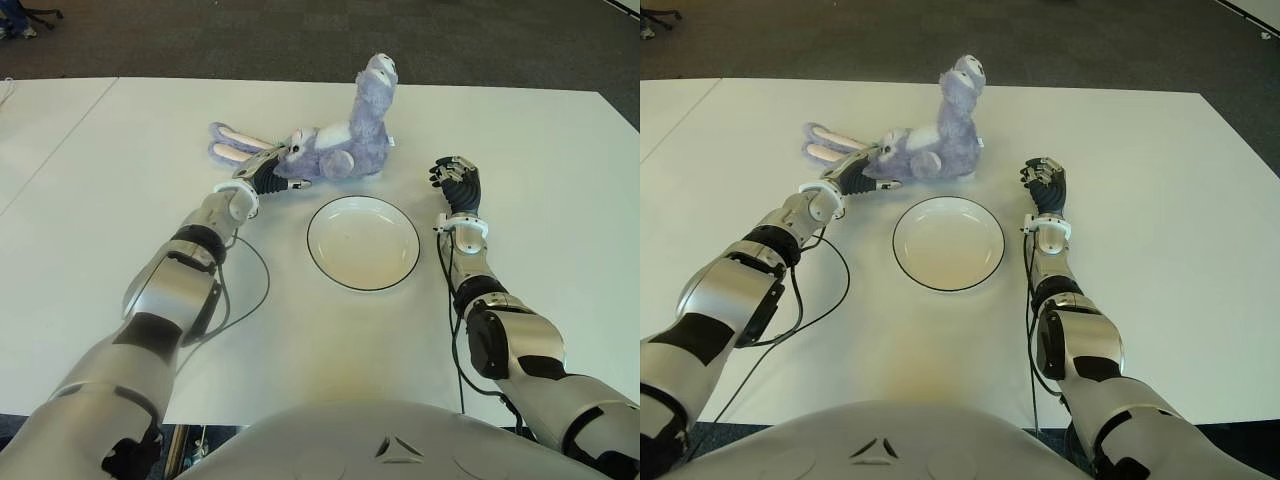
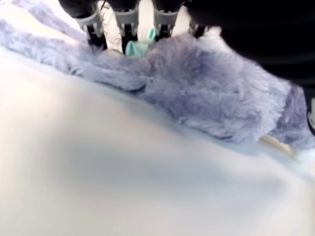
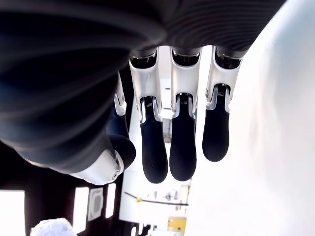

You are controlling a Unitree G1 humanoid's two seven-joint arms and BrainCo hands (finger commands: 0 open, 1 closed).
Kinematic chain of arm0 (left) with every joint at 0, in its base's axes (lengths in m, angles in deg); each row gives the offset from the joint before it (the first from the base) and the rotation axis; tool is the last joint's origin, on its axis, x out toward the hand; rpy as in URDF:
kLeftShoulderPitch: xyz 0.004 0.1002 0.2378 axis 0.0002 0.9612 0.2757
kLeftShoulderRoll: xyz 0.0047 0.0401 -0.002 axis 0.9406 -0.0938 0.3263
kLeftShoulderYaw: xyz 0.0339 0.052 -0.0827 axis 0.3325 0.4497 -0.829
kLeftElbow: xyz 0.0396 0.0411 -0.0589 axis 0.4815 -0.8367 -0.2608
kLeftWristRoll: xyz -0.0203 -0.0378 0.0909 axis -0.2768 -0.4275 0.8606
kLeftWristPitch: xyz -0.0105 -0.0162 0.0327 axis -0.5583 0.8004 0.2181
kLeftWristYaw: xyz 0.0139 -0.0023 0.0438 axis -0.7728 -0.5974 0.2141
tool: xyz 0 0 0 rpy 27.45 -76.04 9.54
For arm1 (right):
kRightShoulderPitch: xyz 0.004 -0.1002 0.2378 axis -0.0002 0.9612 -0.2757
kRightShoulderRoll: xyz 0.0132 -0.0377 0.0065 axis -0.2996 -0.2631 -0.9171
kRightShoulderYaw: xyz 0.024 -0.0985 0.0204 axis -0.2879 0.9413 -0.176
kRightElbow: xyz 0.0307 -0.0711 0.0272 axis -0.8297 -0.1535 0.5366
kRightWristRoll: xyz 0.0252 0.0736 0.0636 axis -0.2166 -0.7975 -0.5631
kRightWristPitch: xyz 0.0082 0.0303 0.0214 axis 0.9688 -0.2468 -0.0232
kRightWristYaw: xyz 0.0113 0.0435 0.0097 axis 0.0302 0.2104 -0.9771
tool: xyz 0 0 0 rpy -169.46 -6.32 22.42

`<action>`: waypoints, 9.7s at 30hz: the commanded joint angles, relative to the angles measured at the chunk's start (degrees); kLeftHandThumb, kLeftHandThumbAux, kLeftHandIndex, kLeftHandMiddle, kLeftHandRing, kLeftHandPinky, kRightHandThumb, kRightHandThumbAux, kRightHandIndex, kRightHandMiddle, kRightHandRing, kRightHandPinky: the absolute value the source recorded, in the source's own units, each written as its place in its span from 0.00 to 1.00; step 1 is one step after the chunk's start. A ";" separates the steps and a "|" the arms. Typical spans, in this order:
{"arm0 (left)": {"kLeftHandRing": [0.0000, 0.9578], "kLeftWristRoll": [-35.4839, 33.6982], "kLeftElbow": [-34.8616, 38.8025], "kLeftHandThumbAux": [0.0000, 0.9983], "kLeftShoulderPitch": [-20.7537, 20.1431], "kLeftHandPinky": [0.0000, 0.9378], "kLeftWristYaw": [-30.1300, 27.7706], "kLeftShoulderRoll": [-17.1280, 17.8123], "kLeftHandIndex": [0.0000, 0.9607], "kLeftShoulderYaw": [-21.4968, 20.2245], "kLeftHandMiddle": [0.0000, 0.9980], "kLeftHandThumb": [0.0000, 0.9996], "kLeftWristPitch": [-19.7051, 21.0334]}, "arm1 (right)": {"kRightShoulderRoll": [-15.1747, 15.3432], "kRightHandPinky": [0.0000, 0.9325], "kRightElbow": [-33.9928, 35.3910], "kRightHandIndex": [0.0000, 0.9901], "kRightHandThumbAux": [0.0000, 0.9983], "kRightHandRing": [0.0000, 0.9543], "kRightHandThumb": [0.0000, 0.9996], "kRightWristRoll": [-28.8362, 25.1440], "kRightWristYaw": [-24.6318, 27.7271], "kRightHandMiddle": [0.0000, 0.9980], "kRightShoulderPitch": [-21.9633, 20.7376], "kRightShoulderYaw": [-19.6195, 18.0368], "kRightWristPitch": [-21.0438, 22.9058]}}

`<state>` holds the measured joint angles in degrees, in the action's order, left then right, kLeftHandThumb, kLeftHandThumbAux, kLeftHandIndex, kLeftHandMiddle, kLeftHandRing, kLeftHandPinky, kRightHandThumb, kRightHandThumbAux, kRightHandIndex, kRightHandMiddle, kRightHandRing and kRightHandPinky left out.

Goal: Put the doll into the plate.

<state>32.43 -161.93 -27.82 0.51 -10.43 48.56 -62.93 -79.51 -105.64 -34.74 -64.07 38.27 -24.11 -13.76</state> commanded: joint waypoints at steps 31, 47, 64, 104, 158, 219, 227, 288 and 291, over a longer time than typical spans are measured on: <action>0.00 0.85 15.43 0.39 16.74 0.00 -12.48 18.78 0.00 12.22 0.00 0.03 -23.76 | -4.99 0.60 -7.98 0.43 0.73 0.60 0.69 1.07 -0.29 0.57 13.27 0.79 4.03; 0.00 -4.31 48.76 0.30 33.95 0.00 -19.71 31.93 0.00 5.91 0.00 0.00 -17.60 | -4.77 0.55 -7.96 0.43 0.73 0.56 0.69 1.20 -0.03 0.54 13.31 0.93 4.27; 0.00 -2.72 58.97 0.32 39.14 0.00 -19.36 34.48 0.00 0.80 0.00 0.05 -11.30 | -4.63 0.55 -7.93 0.43 0.73 0.57 0.68 1.55 0.23 0.54 13.31 1.31 3.87; 0.00 -0.43 56.31 0.25 30.66 0.04 22.97 30.28 0.00 -30.41 0.00 0.10 -14.94 | -4.97 0.55 -7.97 0.43 0.73 0.55 0.68 1.24 1.12 0.52 13.40 1.22 4.10; 0.00 7.07 -3.57 0.32 -10.47 0.00 -11.11 -4.79 0.00 0.86 0.00 0.28 7.29 | -4.69 0.51 -8.05 0.43 0.73 0.54 0.68 1.35 0.98 0.52 12.65 0.84 4.32; 0.49 1.23 -4.66 0.65 11.74 0.60 9.97 -11.49 0.48 3.42 0.48 0.95 21.73 | -3.81 0.63 -7.77 0.43 0.73 0.63 0.70 -1.01 -0.35 0.60 13.29 -3.34 3.76; 0.48 0.74 -4.70 0.65 11.63 0.65 12.39 -11.95 0.46 2.89 0.51 0.96 21.78 | -3.78 0.64 -7.67 0.43 0.73 0.63 0.70 -1.02 -0.15 0.60 13.51 -3.58 3.17; 0.83 13.96 28.62 0.67 -7.06 0.85 24.05 9.00 0.41 11.73 0.54 0.85 9.40 | -4.74 0.62 -7.96 0.43 0.73 0.65 0.69 -0.26 -0.96 0.62 13.19 -1.95 3.83; 0.84 13.90 37.68 0.67 -3.33 0.85 21.48 11.00 0.41 10.58 0.54 0.85 10.05 | -4.76 0.63 -7.95 0.43 0.73 0.65 0.69 -0.38 -0.82 0.62 13.20 -1.90 3.75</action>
<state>44.40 -136.62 -37.38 24.52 -2.99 59.18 -52.36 -80.22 -105.66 -36.06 -65.39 38.23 -26.72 -14.74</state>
